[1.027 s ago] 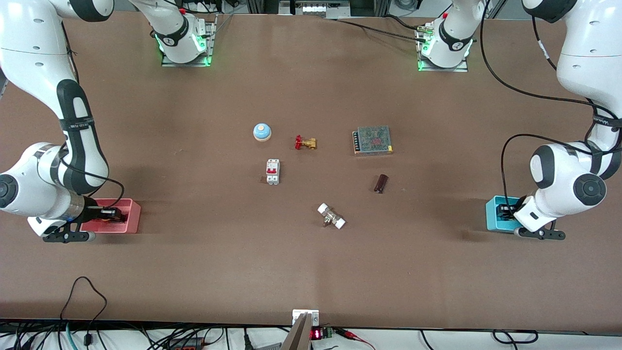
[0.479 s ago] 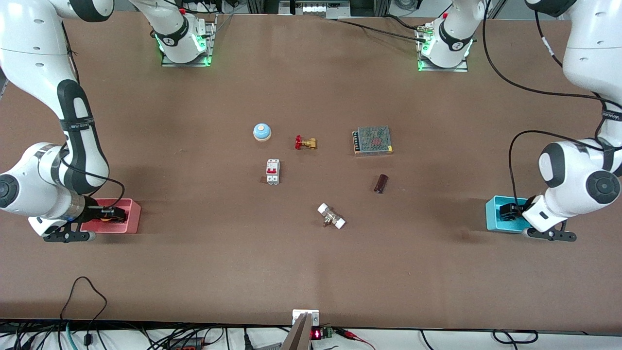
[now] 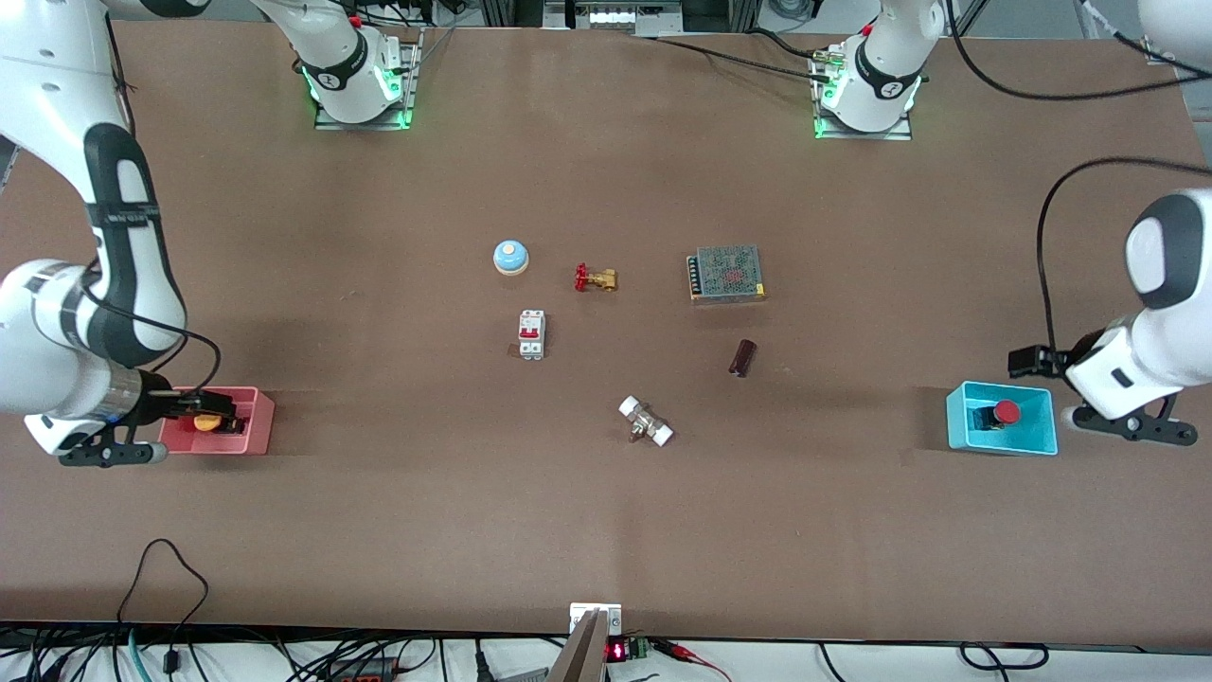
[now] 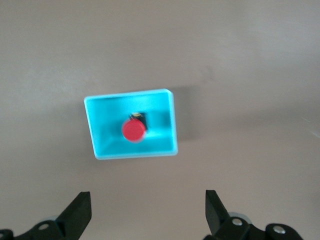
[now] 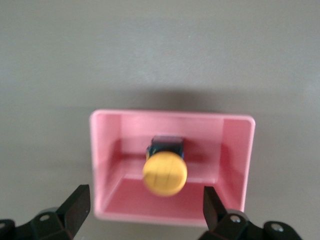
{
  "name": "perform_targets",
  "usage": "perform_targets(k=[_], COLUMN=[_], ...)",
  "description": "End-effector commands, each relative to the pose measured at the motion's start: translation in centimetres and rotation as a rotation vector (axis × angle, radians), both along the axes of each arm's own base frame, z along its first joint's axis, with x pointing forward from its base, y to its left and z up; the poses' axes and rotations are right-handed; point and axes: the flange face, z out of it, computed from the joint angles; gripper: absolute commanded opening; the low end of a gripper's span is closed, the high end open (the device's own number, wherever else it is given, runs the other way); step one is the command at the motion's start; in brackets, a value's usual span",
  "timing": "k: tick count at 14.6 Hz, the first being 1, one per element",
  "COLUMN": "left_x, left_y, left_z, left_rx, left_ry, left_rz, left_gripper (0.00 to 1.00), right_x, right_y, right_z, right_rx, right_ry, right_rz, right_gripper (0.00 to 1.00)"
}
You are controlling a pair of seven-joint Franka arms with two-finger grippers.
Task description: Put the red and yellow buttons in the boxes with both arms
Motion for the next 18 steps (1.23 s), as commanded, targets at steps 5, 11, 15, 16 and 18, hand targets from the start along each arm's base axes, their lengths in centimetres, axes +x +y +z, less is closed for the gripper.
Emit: perform_targets(k=[5, 11, 15, 16, 18], left_x=[-2.4, -4.9, -6.8, -7.9, -10.2], left_y=[-6.1, -9.0, -9.3, -8.9, -7.7], left_z=[10.2, 12.0, 13.6, 13.9, 14.7], left_rx=[-0.026, -0.005, -0.005, -0.045, -0.127], left_ry=[-0.009, 0.056, -0.074, -0.106, -0.178], left_rz=[-0.019, 0.038, 0.062, 0.086, 0.115], left_gripper=[1.00, 1.00, 1.00, 1.00, 1.00], right_x=[-4.1, -9.0, -13.2, -13.0, -12.7], right_y=[3.7, 7.9, 8.6, 8.8, 8.6], right_z=[14.6, 26.2, 29.4, 29.4, 29.1], right_rx=[0.045, -0.055, -0.044, -0.048, -0.044], right_ry=[0.026, -0.013, 0.060, 0.039, 0.034], right_rz=[0.071, 0.142, 0.113, 0.115, 0.119], right_gripper=[1.00, 1.00, 1.00, 1.00, 1.00])
